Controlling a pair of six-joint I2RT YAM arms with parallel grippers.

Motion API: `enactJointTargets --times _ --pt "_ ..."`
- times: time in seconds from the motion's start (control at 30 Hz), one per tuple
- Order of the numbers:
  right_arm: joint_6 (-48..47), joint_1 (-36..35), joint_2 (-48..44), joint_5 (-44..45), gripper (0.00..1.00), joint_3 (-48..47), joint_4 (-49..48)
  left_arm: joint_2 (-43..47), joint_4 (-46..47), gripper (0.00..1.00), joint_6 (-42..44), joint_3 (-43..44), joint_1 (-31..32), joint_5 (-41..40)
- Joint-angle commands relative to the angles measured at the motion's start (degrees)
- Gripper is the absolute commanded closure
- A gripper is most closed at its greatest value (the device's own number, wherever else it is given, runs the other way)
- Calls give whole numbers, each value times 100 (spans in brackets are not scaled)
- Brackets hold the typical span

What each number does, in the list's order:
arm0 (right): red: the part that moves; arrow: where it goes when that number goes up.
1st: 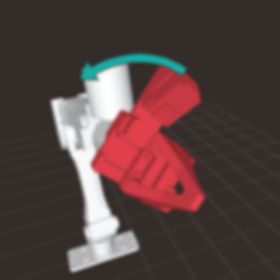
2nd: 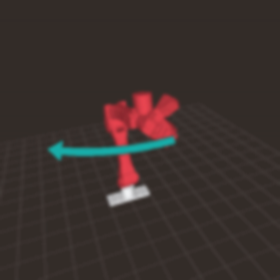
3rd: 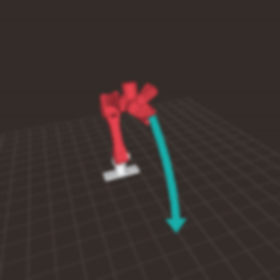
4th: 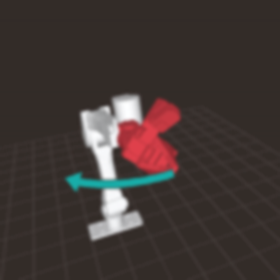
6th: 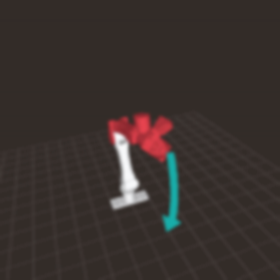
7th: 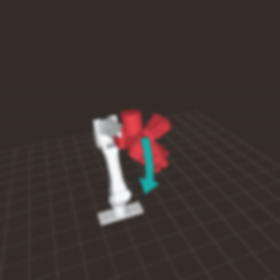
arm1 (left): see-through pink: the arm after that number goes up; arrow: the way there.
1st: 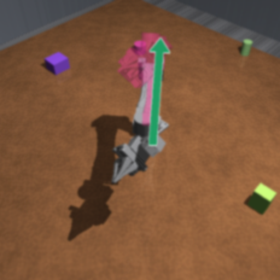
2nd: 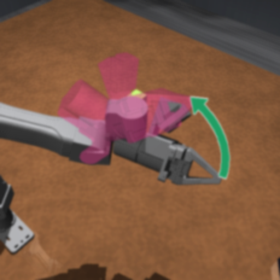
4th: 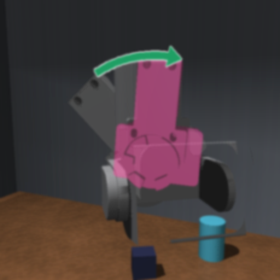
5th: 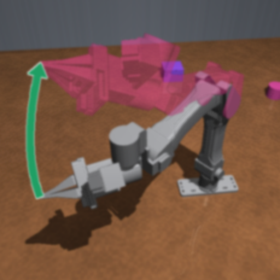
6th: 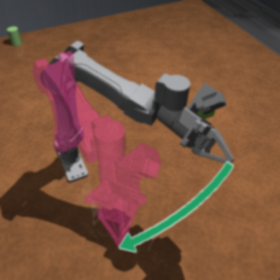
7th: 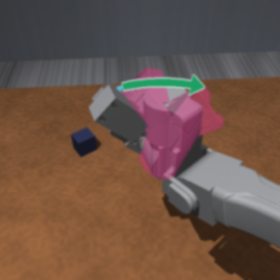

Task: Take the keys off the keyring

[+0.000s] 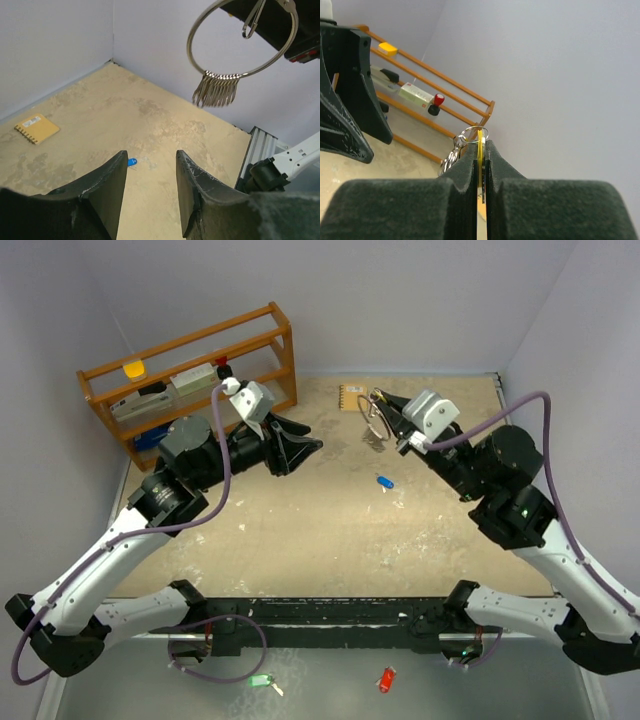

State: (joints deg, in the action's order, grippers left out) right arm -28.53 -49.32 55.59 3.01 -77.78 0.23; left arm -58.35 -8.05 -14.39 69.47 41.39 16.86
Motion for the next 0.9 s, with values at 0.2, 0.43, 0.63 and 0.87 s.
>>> enactJointTargets --times 0.2,0.43,0.63,0.87 --pt "-398 -60 597 -451 100 -1102 833 -244 1408 60 306 -225 -3 -788" --pt "-386 -60 313 -609 100 -1178 899 -388 1601 62 555 -373 -1 -1036" --pt "-441 -61 315 -736 100 -1313 977 -61 1931 63 628 -758 0 -1366" --pt "-475 -60 371 -632 100 -1270 900 224 3376 63 619 -1329 1 -1358"
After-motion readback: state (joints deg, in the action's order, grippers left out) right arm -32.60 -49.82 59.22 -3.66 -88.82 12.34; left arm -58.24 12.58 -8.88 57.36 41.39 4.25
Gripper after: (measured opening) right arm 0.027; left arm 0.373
